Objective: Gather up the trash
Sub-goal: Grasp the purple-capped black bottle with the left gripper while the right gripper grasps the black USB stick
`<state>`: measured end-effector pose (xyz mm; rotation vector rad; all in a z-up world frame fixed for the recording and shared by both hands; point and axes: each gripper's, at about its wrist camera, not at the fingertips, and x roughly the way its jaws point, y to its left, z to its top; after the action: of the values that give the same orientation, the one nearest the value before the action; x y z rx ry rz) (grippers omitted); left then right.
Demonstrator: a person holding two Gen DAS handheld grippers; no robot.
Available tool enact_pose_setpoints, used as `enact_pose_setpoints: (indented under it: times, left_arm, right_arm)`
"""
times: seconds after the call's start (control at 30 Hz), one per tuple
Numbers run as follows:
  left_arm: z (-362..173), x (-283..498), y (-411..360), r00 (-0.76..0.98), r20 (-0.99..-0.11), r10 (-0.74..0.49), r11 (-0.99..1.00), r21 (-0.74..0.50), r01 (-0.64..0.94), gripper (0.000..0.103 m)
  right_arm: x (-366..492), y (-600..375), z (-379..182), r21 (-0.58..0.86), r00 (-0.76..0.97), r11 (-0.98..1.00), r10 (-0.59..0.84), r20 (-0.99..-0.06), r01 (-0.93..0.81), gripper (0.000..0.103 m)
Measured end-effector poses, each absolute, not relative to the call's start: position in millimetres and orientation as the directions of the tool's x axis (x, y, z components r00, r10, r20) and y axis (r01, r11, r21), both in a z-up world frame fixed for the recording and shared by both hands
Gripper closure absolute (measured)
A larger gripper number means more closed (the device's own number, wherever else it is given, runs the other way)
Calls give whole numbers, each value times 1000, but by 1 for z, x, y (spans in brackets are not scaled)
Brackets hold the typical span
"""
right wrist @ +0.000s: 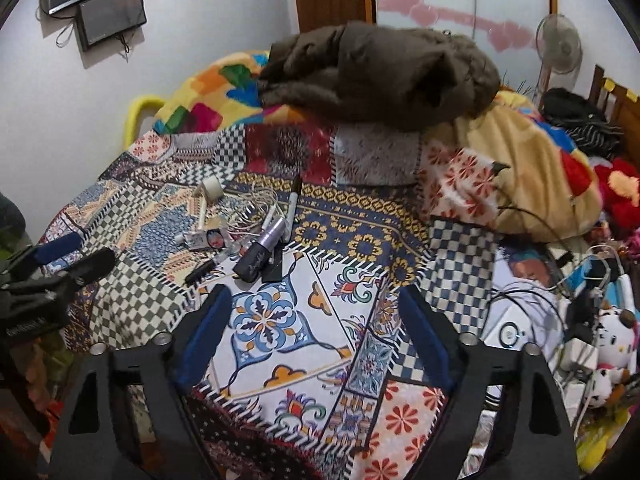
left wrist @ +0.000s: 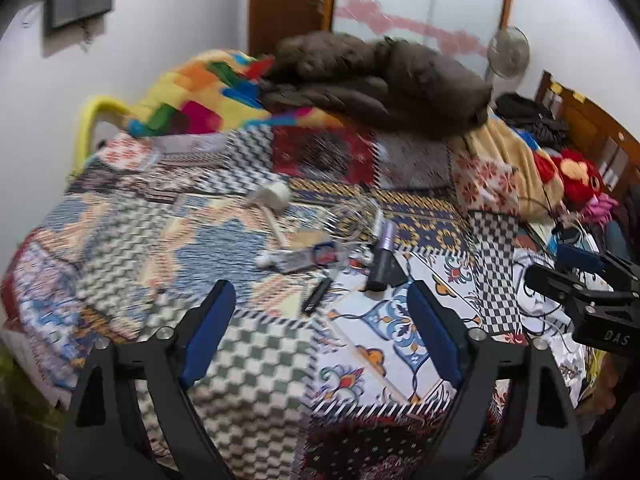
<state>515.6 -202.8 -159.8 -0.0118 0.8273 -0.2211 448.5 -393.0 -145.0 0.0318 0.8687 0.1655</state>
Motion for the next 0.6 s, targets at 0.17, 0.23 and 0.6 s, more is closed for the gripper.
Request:
enact_pose_setpoints:
  times: [0.17, 0.23, 0.6]
  left_arm:
    - [-193, 549, -231, 593, -762, -259, 958, -122, 261, 35]
    - [-210, 564, -242, 555, -779, -293, 946, -153, 285, 43]
    - [-259, 612, -274, 436, -830, -348, 924, -226, 309, 63]
  right_arm:
    - [472, -398, -164, 104, 606, 984, 170, -777, -143, 38]
    - [478, -401, -171, 108, 599, 984, 171, -782, -140, 38]
    - [495, -412, -198, 117, 567, 981, 186, -802, -156, 41]
